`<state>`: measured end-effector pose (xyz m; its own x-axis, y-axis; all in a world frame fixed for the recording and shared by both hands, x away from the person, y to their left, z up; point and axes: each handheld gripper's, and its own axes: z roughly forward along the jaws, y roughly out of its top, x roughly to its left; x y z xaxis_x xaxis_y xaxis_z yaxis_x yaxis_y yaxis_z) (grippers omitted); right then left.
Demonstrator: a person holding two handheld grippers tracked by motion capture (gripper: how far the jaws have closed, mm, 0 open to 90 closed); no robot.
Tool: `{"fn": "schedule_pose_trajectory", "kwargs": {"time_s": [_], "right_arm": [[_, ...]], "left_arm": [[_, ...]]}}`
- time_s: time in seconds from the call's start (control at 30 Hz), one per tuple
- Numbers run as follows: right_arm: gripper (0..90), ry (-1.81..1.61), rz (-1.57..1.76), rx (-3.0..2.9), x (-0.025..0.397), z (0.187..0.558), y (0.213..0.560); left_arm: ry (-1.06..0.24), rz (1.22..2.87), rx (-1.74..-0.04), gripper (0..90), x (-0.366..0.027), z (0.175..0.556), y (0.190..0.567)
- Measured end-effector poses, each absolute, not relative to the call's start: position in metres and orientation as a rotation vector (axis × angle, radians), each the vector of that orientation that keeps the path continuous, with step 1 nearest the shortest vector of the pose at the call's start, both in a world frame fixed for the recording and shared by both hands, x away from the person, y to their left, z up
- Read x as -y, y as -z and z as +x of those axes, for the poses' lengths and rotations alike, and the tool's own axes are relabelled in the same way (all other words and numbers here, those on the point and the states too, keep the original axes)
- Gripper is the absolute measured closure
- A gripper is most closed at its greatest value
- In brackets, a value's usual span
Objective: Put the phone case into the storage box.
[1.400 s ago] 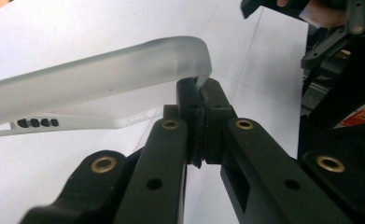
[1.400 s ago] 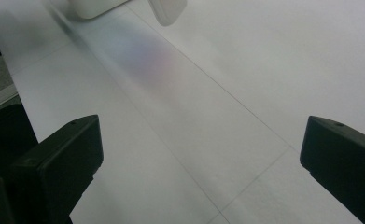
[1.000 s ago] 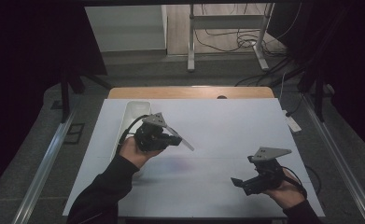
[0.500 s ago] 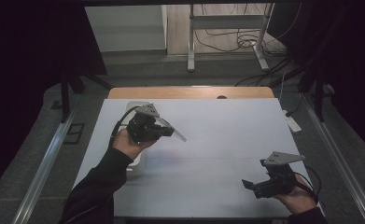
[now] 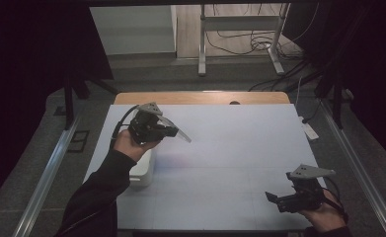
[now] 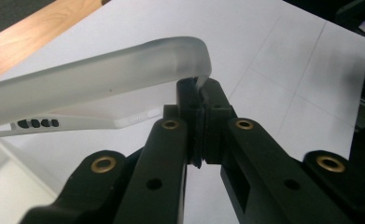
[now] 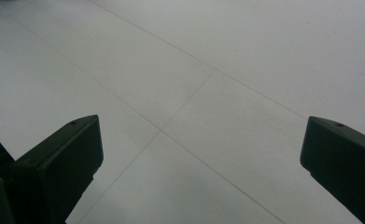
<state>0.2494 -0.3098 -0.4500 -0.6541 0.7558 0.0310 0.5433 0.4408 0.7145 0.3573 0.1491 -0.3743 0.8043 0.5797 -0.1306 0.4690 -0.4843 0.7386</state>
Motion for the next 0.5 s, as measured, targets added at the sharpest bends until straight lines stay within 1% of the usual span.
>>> {"fn": "schedule_pose_trajectory", "kwargs": {"time_s": [0.5], "right_arm": [[0.0,-1.009,1.238,-2.317,0.328,0.235,0.449]], "left_arm": [[-0.205,2.169,-0.861,88.4,-0.167,0.368,0.366]]}}
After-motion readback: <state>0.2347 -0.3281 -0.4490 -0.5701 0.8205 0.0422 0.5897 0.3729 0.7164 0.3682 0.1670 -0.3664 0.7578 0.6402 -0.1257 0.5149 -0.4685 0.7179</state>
